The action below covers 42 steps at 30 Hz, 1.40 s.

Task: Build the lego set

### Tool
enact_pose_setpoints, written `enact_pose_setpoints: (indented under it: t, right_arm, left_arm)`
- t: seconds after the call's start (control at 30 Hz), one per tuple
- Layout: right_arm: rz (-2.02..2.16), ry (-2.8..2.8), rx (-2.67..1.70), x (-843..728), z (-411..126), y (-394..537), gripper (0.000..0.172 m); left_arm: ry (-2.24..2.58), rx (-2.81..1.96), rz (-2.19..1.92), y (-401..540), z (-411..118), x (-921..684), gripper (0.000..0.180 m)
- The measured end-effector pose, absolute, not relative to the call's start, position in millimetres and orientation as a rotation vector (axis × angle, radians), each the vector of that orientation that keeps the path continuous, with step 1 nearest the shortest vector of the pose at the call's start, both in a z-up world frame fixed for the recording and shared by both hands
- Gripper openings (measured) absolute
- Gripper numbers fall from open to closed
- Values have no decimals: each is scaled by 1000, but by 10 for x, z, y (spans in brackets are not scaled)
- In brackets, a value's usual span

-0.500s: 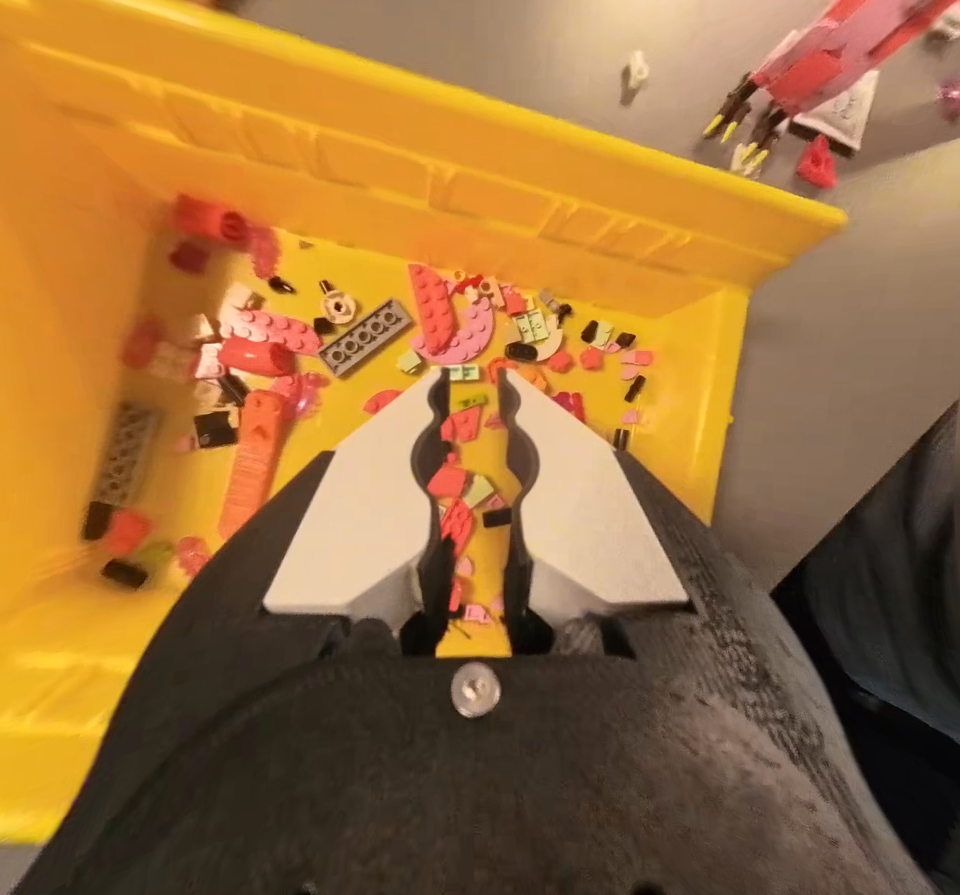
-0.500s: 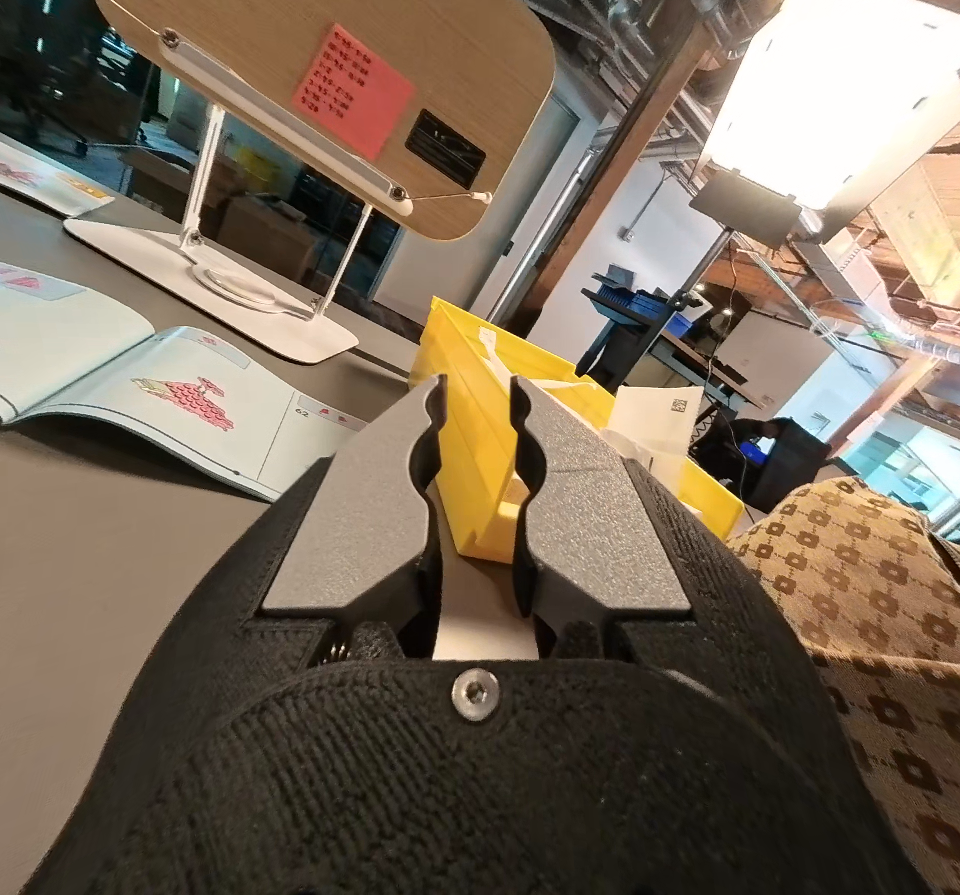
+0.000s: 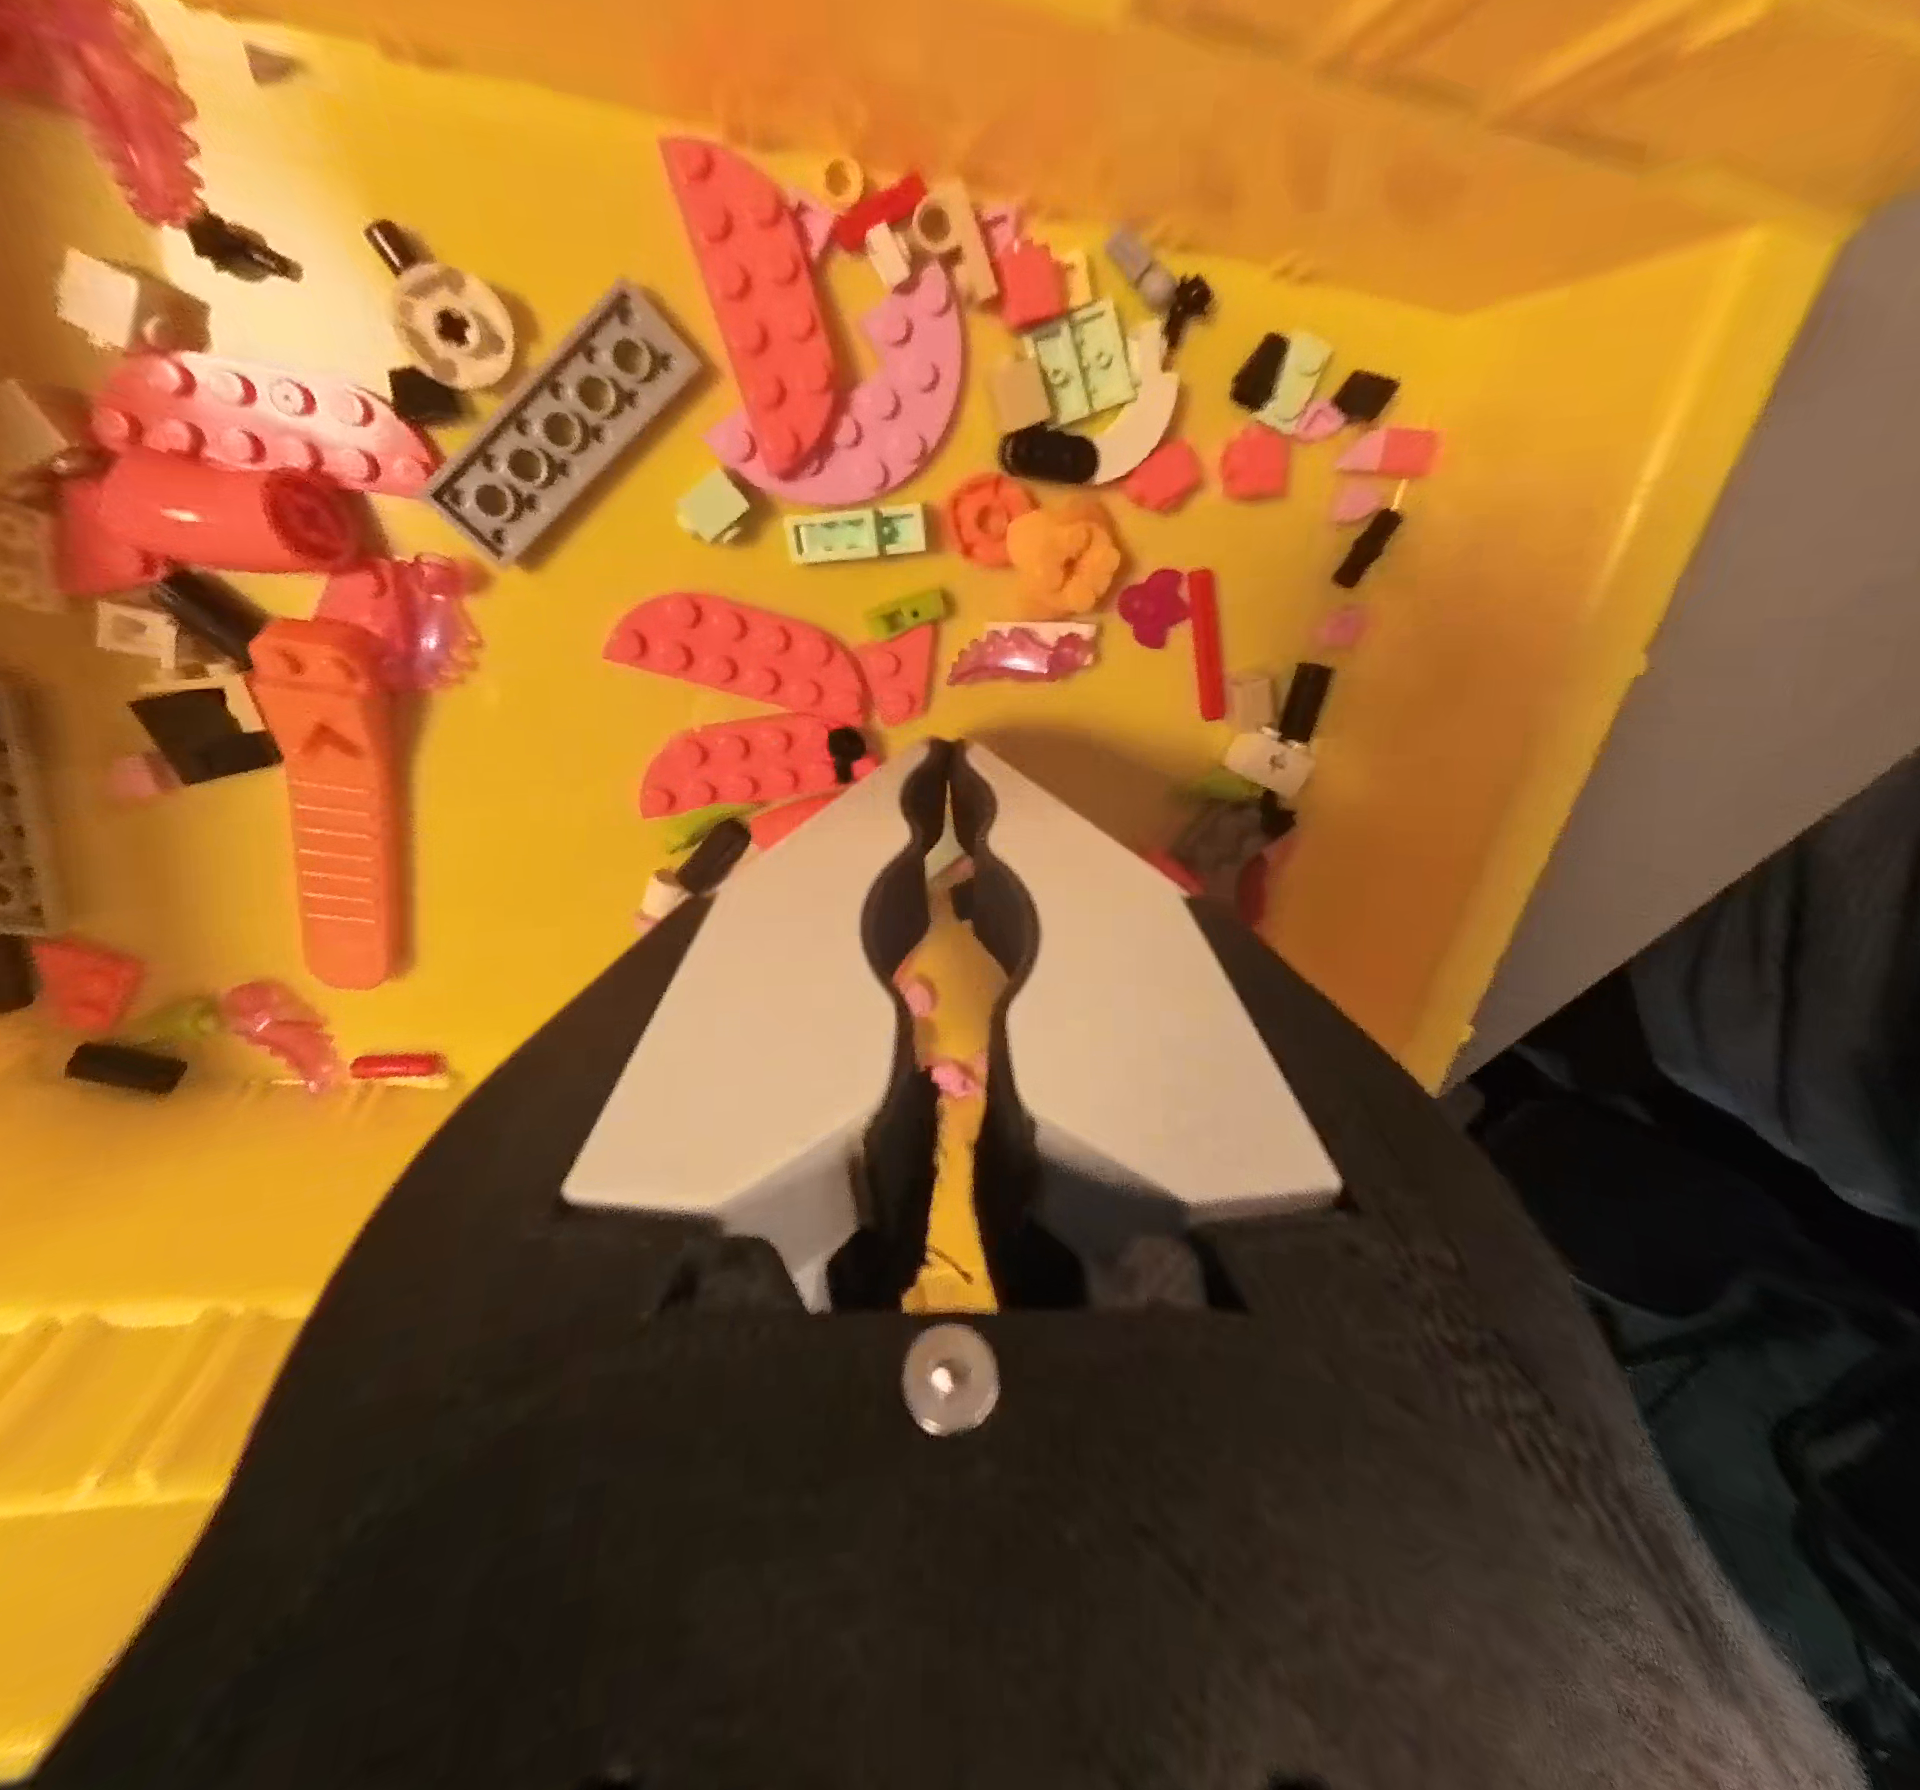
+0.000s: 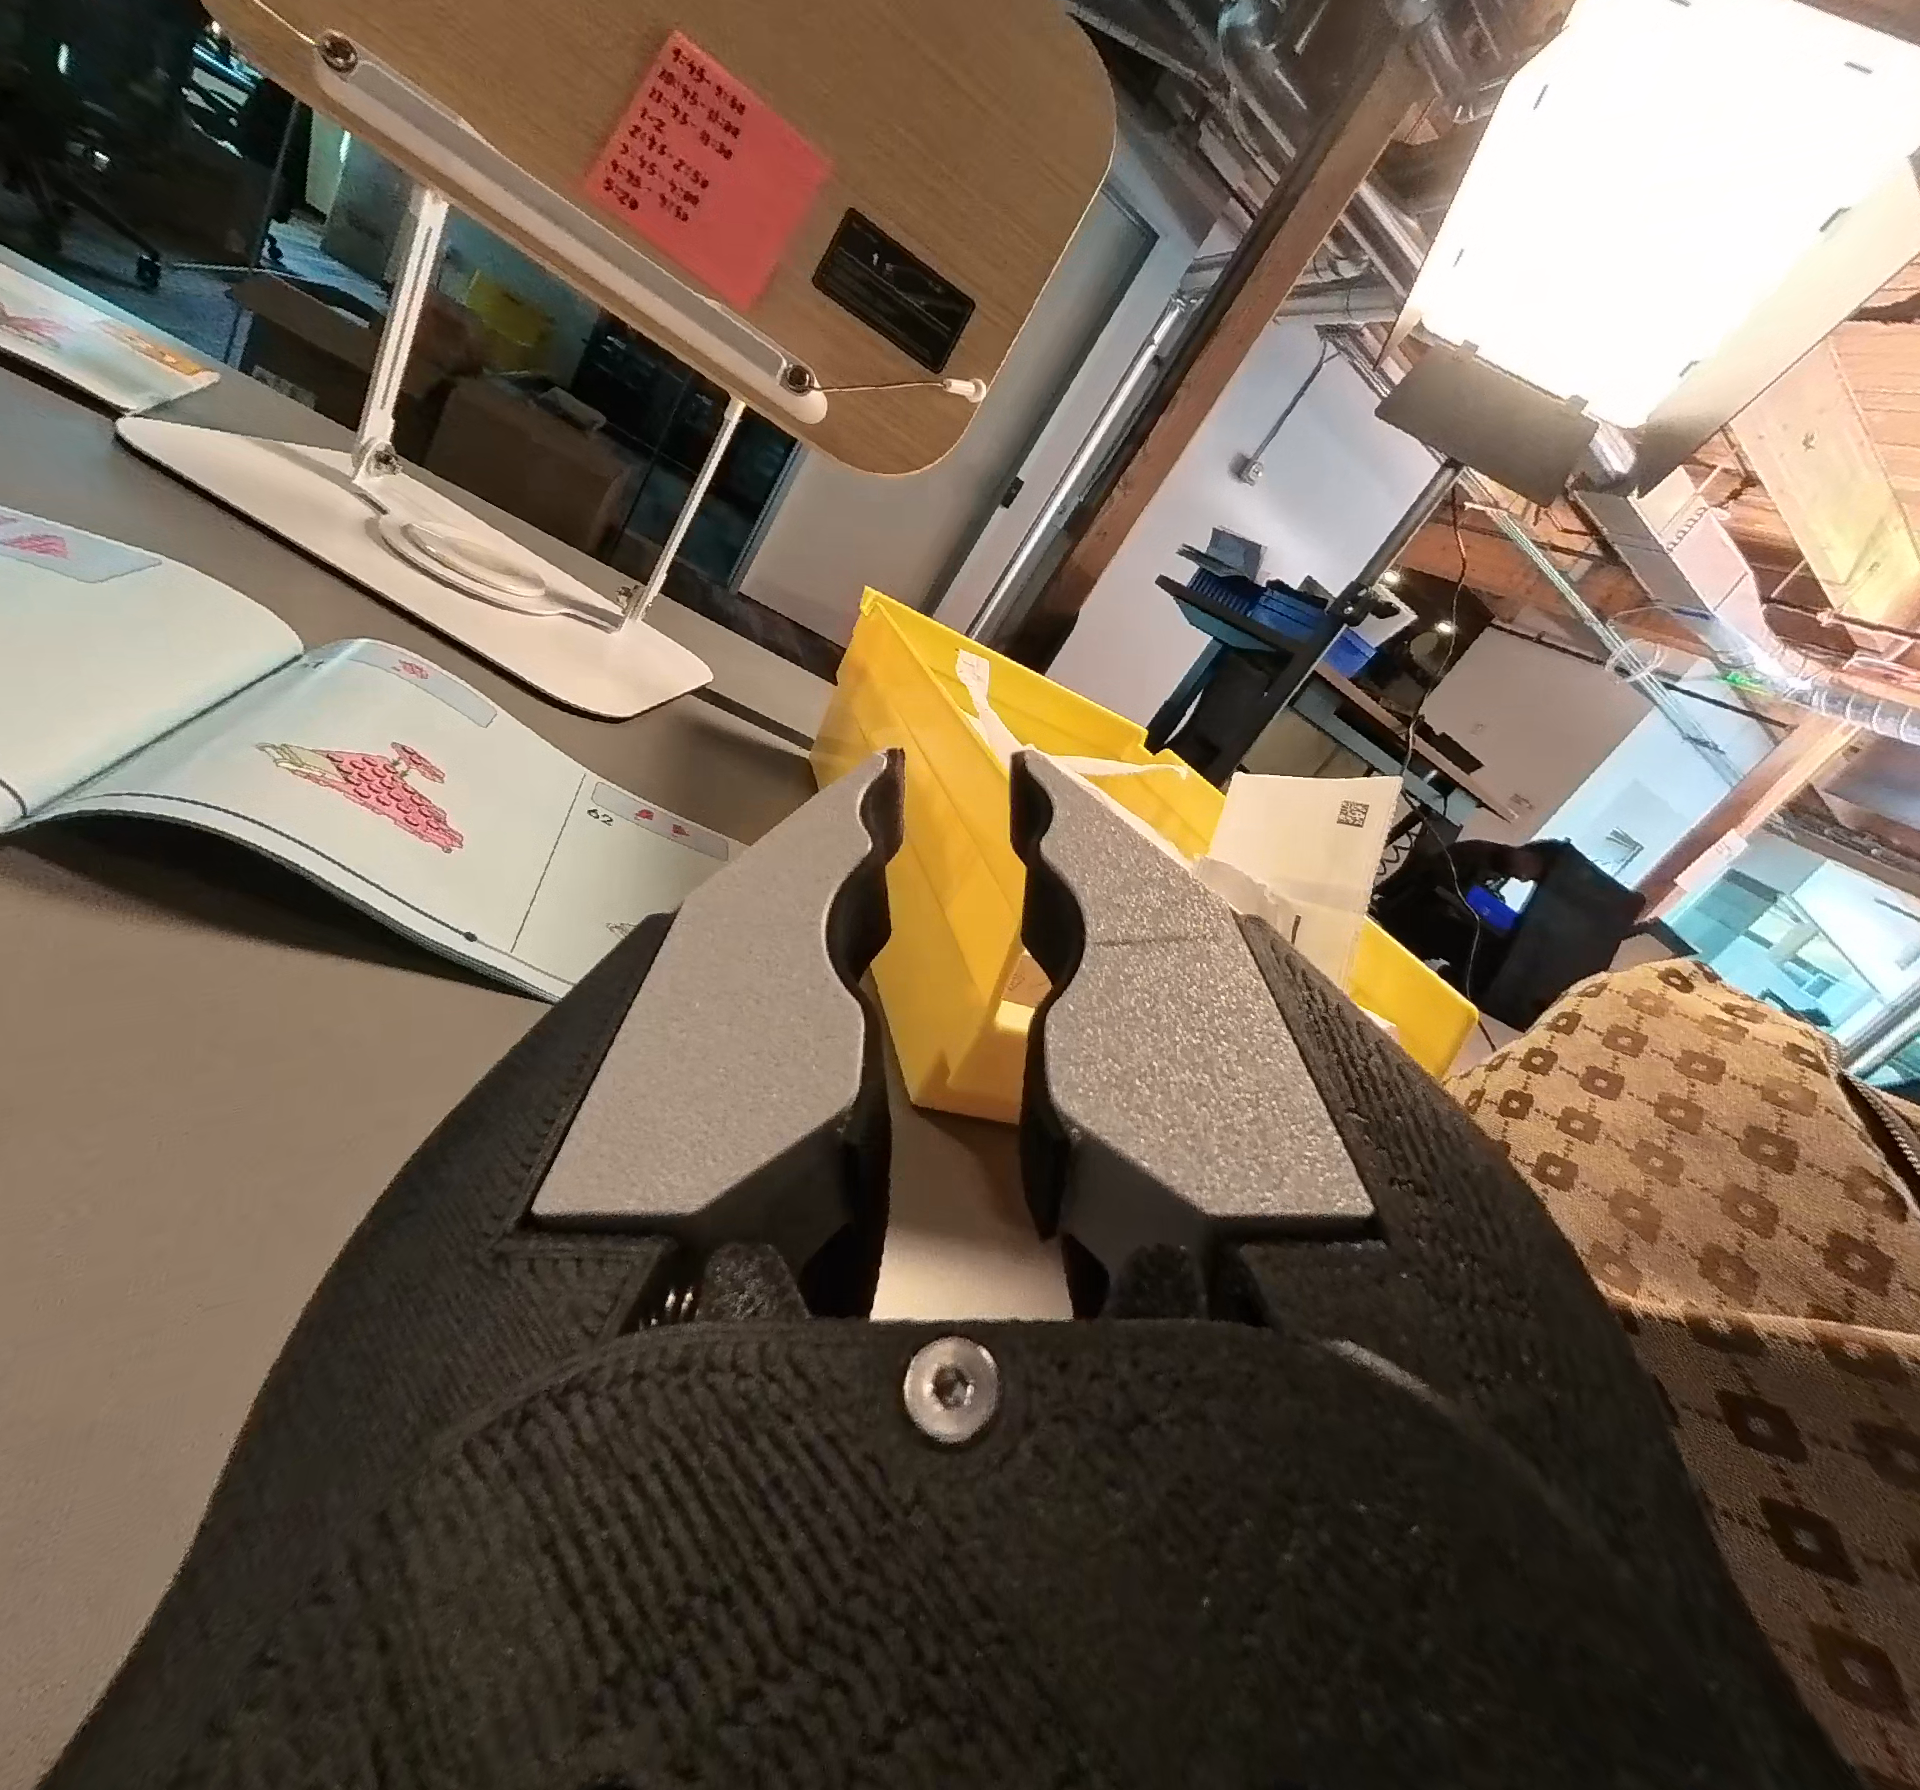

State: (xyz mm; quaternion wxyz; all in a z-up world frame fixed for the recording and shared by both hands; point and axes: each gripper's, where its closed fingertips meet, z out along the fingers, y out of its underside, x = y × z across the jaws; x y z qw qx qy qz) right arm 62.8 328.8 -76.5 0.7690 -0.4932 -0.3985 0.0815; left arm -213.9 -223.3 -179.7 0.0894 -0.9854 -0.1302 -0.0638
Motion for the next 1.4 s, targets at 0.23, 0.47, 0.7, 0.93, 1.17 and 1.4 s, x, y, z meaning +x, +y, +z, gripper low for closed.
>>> enact_pose_setpoints:
  t: [0.23, 0.47, 0.7, 0.93, 1.17, 1.4]
  right_arm:
    - [213, -877, -1061, 596, -767, 3244, 15]
    - [226, -969, -993, 438, -800, 3074, 14]
    - [266, -973, -983, 424, -791, 3036, 12]
    - [371, -937, -957, 426, -697, 2946, 11]
    - [493, -990, -939, 313, -721, 2812, 13]
    - [642, -1051, -1011, 263, -832, 2807, 16]
  left_arm:
    - [-405, -2957, -124, -2189, -1874, -2157, 13]
    - [-381, -2950, 11, -2126, -1911, -2249, 16]
    - [-284, -2924, -28, -2084, -1909, -2206, 9]
    - [-407, -2732, 282, -2036, -1280, -2364, 9]
    - [-81, -2309, 305, -968, -170, -1168, 9]
    - [366, -2331, -128, 552, -1086, 443, 9]
